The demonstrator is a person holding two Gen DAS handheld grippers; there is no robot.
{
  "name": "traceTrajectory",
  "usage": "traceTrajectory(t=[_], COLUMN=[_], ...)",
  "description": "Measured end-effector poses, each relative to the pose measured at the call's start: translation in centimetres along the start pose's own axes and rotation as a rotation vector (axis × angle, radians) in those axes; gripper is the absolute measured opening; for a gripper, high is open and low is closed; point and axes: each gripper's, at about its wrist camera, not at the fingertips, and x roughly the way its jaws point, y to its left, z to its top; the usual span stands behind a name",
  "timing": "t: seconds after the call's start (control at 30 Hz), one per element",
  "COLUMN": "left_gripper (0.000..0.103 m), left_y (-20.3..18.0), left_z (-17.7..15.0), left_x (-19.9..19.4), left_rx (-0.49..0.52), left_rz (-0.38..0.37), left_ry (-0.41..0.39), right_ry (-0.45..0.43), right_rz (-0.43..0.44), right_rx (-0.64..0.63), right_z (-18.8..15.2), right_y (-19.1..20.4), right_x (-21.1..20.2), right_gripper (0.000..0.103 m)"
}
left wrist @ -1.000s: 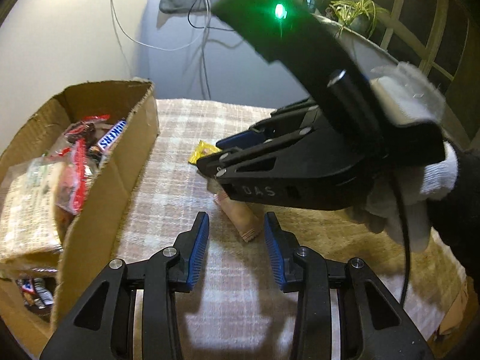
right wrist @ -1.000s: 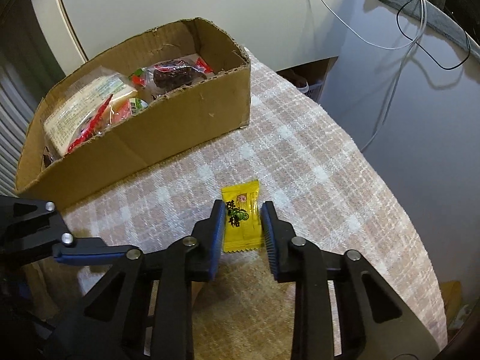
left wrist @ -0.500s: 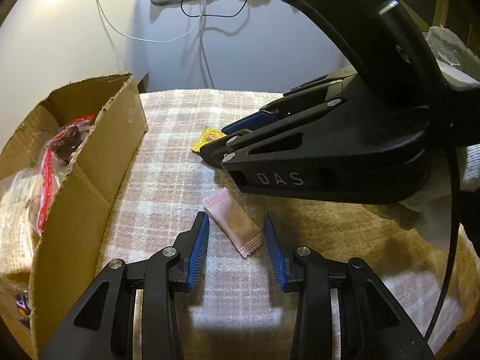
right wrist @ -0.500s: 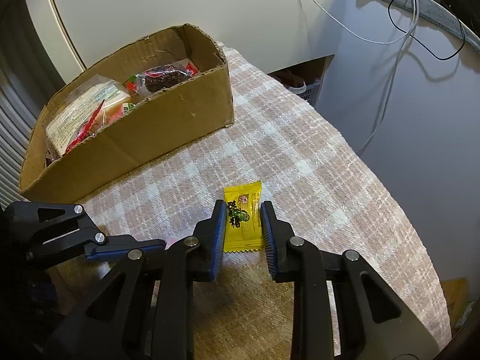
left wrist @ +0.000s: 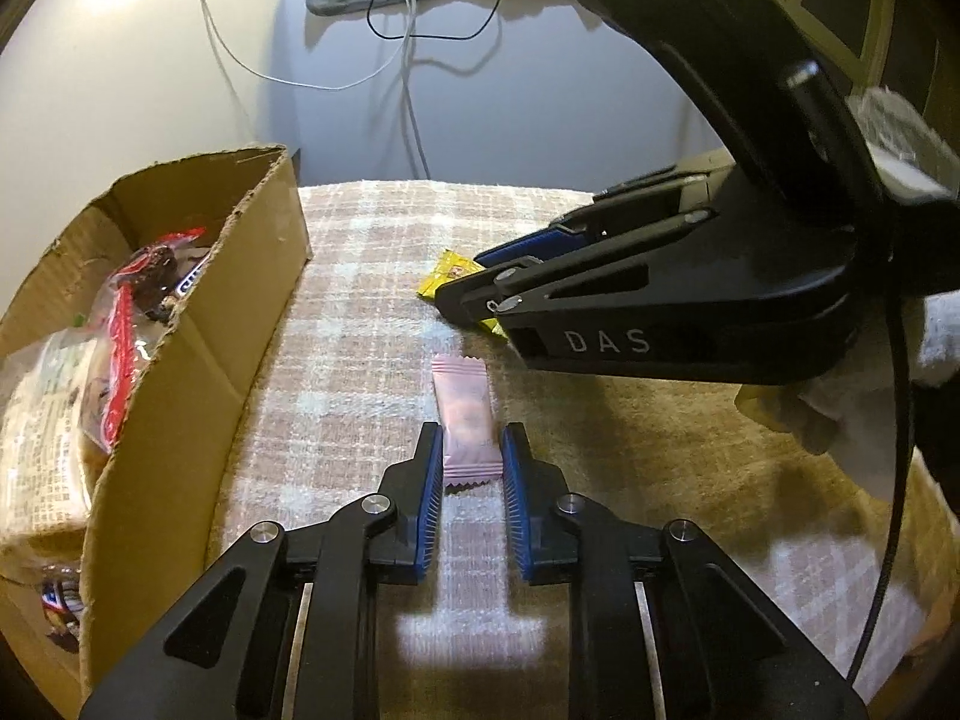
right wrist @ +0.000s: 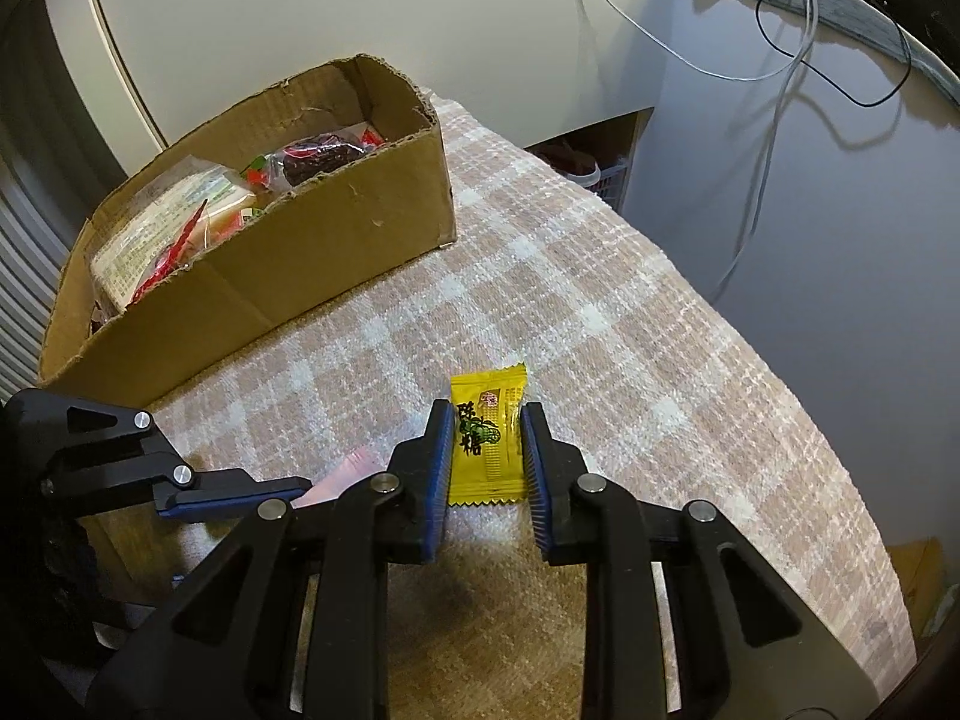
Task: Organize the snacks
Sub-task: 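Grasp the pink candy with the left tool while the right tool grasps the yellow candy, then carry the pink and yellow candies over the cardboard box with both tools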
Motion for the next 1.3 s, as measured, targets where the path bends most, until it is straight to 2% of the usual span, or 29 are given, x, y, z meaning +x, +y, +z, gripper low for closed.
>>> traceTrajectory(t=[0.27, 0.5, 0.87, 1.3], left_gripper=[0.018, 0.018, 0.018, 0.018], left_y=[0.2, 0.7, 3.7, 10.0], left_z=[-0.3, -0.1, 0.3, 0.6], left_x=[-1.2, -3.5, -8.3, -11.4], left_rx=[-0.003, -0.019, -0.046, -0.101], left_rz=[-0.005, -0.014, 0.009, 0.085], left_ry=[-0.021, -0.074, -0.179, -0.25], right_ry=[-0.012, -0.054, -0.129, -0.176], right_rz=[-0.01, -0.015, -0.019, 0.014], right_rx=[0.022, 0.04, 0.022, 0.011], right_z=[-1.0, -1.3, 1.2, 5.7], right_y=[0.1, 0.9, 4.0, 8.1], right_x=[-1.1, -3.6, -7.1, -6.4], right_gripper=[0.022, 0.022, 0.022, 0.022])
